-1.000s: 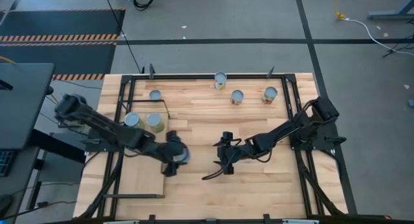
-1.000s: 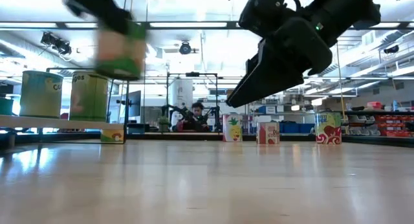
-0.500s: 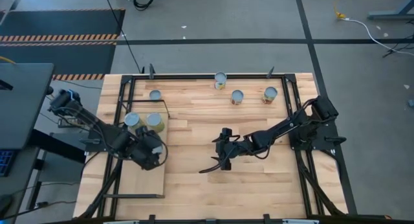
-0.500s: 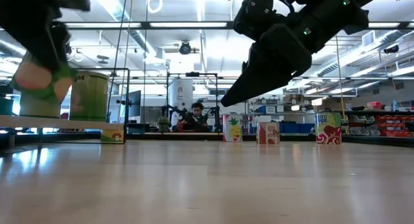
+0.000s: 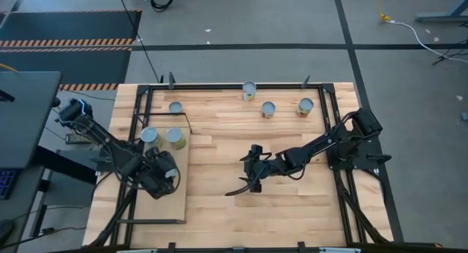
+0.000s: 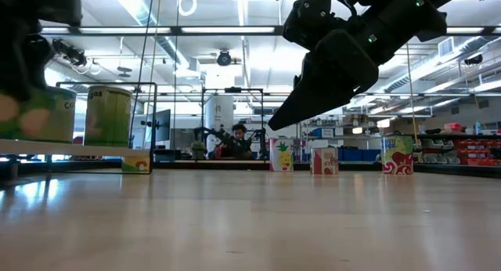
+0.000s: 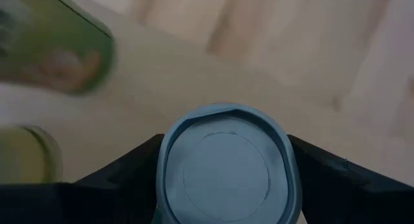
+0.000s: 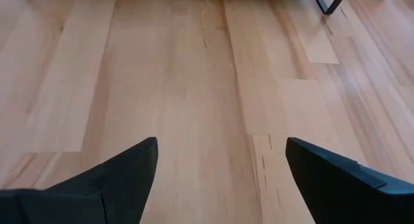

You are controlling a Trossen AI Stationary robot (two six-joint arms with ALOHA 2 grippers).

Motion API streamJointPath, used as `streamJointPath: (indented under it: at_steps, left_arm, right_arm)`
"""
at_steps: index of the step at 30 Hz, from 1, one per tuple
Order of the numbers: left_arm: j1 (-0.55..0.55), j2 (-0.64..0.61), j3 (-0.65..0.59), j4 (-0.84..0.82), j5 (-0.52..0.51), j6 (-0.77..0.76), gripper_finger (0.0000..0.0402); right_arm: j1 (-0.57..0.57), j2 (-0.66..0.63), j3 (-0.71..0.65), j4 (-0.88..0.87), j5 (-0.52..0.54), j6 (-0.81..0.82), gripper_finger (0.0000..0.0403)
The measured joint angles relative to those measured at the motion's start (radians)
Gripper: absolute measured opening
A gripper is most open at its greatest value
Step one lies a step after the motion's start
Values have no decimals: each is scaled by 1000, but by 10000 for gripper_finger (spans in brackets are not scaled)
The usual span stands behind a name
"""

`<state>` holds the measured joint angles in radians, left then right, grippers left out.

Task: Pick and place cans onto a shelf
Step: Put the canned peaches on the shelf

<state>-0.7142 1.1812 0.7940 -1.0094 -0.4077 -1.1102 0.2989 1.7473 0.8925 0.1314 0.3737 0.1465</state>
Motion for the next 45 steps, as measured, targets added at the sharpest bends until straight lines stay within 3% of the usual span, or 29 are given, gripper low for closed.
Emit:
streamJointPath:
  at_steps: [5,11,17,22,26,31,35,41,45]
  left_arm:
    - [-47,0,28,-38,108,-22,287]
    - [-146,-1,41,-87,114,-89,288]
    - [-332,-36,41,-159,39,-251,286]
    - [-512,-74,42,-173,-88,-374,286]
    - [-588,-68,26,-220,-104,-451,286]
    - [-624,-66,2,-184,-165,-457,286]
    - [-625,-66,-3,-172,-90,-460,286]
    - [-624,-58,-3,-166,-89,-458,288]
    - [-610,-55,-3,-169,-91,-477,309]
  right_arm:
    - [-4,0,0,1,0,13,348]
    - [-7,0,0,5,-22,45,348]
    - [15,0,0,59,-35,113,348]
    - [41,0,0,148,-25,211,348]
    - [65,0,0,218,-5,252,348]
    - [81,0,0,264,8,303,348]
    - [90,0,0,272,-9,332,348]
    - [104,0,0,274,-23,352,348]
    - [117,0,0,280,-24,357,348]
